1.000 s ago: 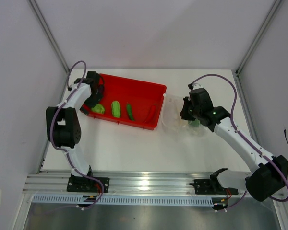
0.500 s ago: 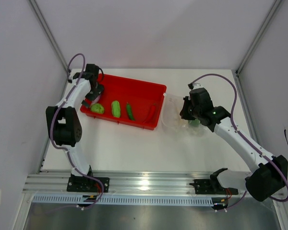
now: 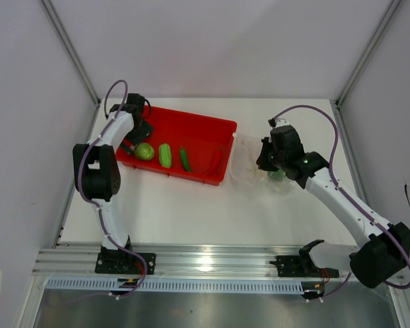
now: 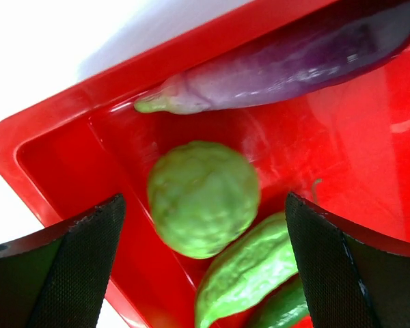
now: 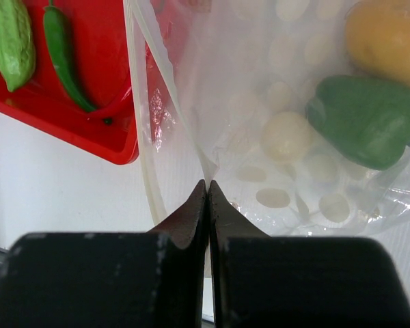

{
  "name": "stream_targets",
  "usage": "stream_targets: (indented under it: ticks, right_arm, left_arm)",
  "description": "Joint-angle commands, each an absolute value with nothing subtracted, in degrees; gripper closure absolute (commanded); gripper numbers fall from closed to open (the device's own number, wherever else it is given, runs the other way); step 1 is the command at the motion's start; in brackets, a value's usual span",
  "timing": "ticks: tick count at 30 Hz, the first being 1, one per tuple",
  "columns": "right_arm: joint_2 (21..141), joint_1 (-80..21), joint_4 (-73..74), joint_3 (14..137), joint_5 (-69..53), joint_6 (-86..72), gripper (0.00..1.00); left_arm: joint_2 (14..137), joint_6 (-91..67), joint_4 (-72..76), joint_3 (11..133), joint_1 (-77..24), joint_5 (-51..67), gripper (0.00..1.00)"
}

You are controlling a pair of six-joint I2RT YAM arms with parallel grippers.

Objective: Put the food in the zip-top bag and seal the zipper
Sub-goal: Pick up the fake fruit from the bin.

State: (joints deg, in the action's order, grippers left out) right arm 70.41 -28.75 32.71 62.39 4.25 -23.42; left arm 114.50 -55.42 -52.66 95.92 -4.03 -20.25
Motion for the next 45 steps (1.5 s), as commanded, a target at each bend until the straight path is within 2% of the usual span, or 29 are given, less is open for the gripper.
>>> stream_targets:
  ticks: [1,14,18,22,23,26,27,31,32,33,36,41,44,45]
  right_arm:
    - [68.56,-28.74,32.08,62.75,4.92,-23.82,1.0]
    - [67.94,-29.36,31.99,62.31,5.1,-24.17,1.0]
    - [67.59,-29.27,32.25,62.4,5.54,-23.82,1.0]
    - [67.68,-29.27,32.08,62.4,5.36,-24.08,1.0]
    - [67.68,-29.27,32.08,62.4,5.27,-24.08,1.0]
    - [67.68,-29.36,32.08,62.4,5.18,-24.17,1.0]
    - [67.59,-29.36,32.08,62.4,5.19,-24.17,1.0]
    - [67.59,-29.36,32.08,62.49,5.19,-24.17,1.0]
    - [67.67,-29.44,32.52,62.75,5.45,-24.17,1.0]
    - [67.76,-29.44,32.52,62.75,5.45,-24.17,1.0]
    - [68.03,-29.44,32.87,62.93,5.62,-24.08,1.0]
    - [68.38,-29.53,33.13,63.46,5.45,-24.52,1.0]
    - [68.47,-29.62,33.57,63.72,5.54,-24.78,1.0]
    - [68.55,-29.71,33.84,63.81,5.71,-24.87,1.0]
  left_arm:
    - [112.42,-54.32,-51.24,93.17,-4.48,-19.42,0.01]
    - [114.34,-53.79,-50.27,91.84,-6.07,-19.07,0.01]
    - [115.23,-54.4,-50.36,92.46,-6.15,-18.37,0.05]
    - [114.44,-54.32,-48.52,90.53,-6.15,-17.75,0.16]
    - [114.09,-54.4,-48.43,90.18,-6.15,-17.84,0.16]
    - [113.47,-54.32,-47.55,88.77,-6.07,-18.19,0.27]
    - [113.03,-54.4,-46.85,88.16,-6.06,-18.11,0.35]
    - [110.66,-55.11,-44.57,85.26,-5.98,-18.28,0.57]
    - [108.74,-55.02,-43.43,84.38,-5.98,-17.85,0.76]
    - [107.85,-55.02,-43.42,84.38,-5.98,-17.84,0.76]
    - [102.25,-53.44,-38.51,81.75,-5.98,-15.57,0.99]
    - [90.81,-50.73,-24.64,72.44,-7.47,-11.96,0.99]
    - [85.09,-47.3,-16.83,69.45,-9.05,-5.03,0.99]
    - [83.86,-46.5,-13.92,67.78,-10.36,1.52,0.99]
